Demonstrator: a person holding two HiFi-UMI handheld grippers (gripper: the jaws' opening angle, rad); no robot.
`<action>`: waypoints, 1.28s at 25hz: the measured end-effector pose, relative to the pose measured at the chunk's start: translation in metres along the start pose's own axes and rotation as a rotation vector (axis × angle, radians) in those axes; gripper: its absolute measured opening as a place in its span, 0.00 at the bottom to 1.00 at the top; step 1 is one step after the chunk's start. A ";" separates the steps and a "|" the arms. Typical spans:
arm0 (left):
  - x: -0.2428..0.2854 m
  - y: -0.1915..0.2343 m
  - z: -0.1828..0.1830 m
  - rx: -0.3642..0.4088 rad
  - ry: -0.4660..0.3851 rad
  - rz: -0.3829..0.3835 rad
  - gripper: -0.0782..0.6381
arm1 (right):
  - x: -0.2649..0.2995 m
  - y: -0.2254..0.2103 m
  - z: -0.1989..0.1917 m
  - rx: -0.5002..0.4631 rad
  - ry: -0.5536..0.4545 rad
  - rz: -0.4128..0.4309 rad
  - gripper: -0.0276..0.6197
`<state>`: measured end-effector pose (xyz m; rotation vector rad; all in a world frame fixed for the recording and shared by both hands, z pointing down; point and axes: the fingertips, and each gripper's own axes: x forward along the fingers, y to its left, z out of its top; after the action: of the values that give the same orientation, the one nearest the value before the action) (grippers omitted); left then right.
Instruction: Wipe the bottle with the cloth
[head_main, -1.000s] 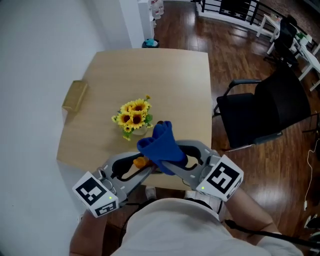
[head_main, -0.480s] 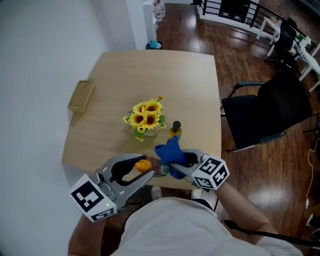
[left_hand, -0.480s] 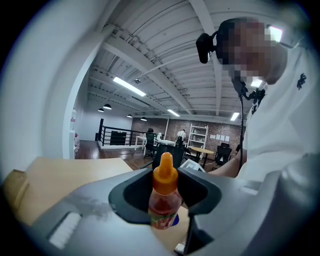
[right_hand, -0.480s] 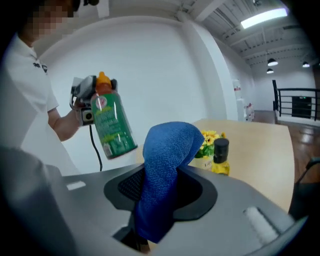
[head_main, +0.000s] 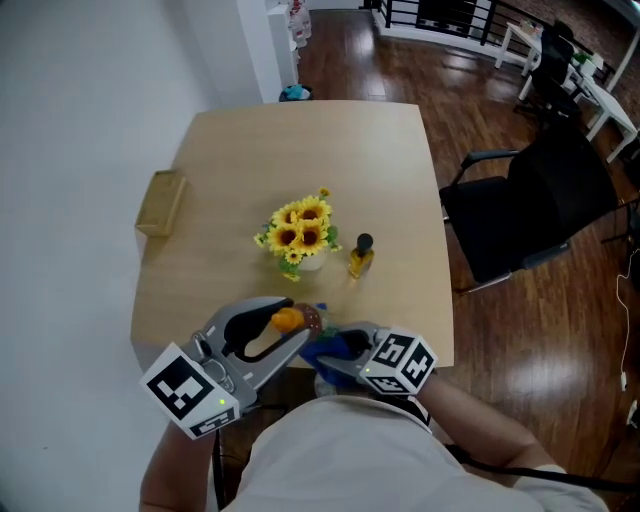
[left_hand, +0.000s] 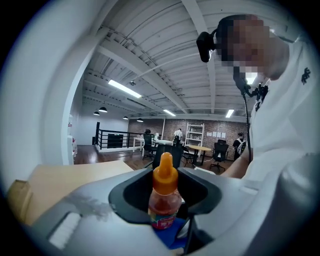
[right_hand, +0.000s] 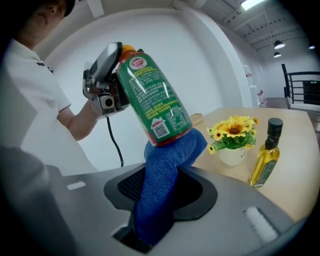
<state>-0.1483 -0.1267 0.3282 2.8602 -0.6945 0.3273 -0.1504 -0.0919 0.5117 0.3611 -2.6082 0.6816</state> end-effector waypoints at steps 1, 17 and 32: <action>-0.001 0.001 -0.005 0.009 0.011 -0.004 0.33 | -0.001 -0.002 -0.005 0.008 0.007 -0.019 0.28; 0.052 0.084 -0.141 0.004 0.171 0.102 0.33 | -0.120 -0.031 -0.054 0.215 -0.096 -0.440 0.28; 0.109 0.145 -0.221 0.004 0.177 0.301 0.34 | -0.171 -0.003 -0.073 0.259 -0.105 -0.583 0.28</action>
<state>-0.1597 -0.2511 0.5858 2.6830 -1.0871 0.6159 0.0245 -0.0325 0.4932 1.2017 -2.3201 0.7948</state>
